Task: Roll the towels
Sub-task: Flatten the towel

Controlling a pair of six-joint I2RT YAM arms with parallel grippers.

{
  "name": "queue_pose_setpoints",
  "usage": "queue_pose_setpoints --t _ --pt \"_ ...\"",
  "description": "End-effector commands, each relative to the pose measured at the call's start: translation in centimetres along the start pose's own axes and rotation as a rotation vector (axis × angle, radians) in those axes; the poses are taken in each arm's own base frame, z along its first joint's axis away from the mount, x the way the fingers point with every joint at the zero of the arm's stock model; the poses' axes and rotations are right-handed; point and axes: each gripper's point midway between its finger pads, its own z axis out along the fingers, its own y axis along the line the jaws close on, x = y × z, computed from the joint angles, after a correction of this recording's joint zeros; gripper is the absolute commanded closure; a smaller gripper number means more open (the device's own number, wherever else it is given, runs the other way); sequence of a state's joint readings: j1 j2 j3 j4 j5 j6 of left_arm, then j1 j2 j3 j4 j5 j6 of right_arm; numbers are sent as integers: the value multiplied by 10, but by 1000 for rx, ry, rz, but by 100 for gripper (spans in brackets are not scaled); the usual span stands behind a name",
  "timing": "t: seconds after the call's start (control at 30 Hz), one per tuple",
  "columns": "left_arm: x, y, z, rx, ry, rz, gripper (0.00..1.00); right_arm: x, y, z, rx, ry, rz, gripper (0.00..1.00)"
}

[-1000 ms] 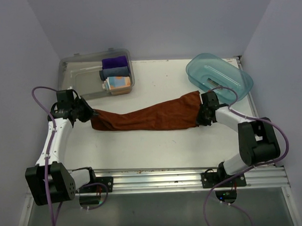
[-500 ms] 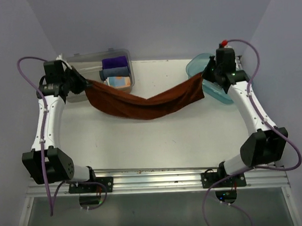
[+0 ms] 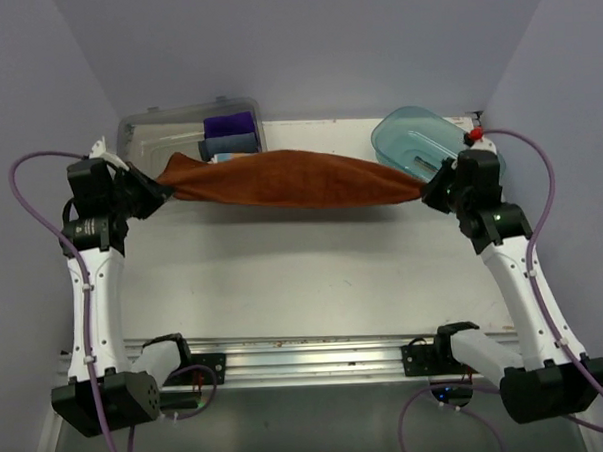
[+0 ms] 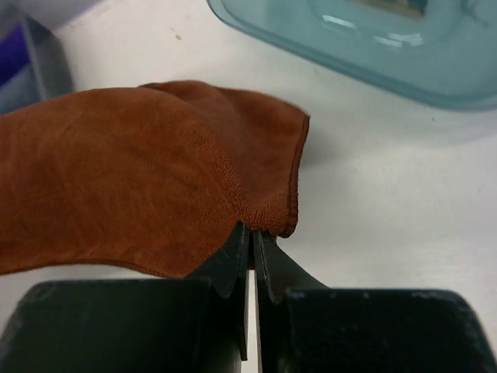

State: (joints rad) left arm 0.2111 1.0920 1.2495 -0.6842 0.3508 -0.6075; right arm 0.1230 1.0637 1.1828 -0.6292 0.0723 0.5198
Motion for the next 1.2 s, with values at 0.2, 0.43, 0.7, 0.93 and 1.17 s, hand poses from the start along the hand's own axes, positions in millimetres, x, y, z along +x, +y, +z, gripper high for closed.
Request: queue_pose_setpoints --t 0.2,0.43,0.7,0.93,1.17 --pt "156 123 9 -280 287 -98 100 152 -88 -8 205 308 42 43" --pt "156 135 8 -330 272 -81 100 182 -92 -11 188 381 77 40" --pt "159 136 12 -332 287 -93 100 231 -101 4 179 449 189 41" --pt "156 135 15 -330 291 -98 100 239 -112 27 238 455 185 49" --pt "149 133 14 -340 280 -95 100 250 -124 38 284 456 181 55"
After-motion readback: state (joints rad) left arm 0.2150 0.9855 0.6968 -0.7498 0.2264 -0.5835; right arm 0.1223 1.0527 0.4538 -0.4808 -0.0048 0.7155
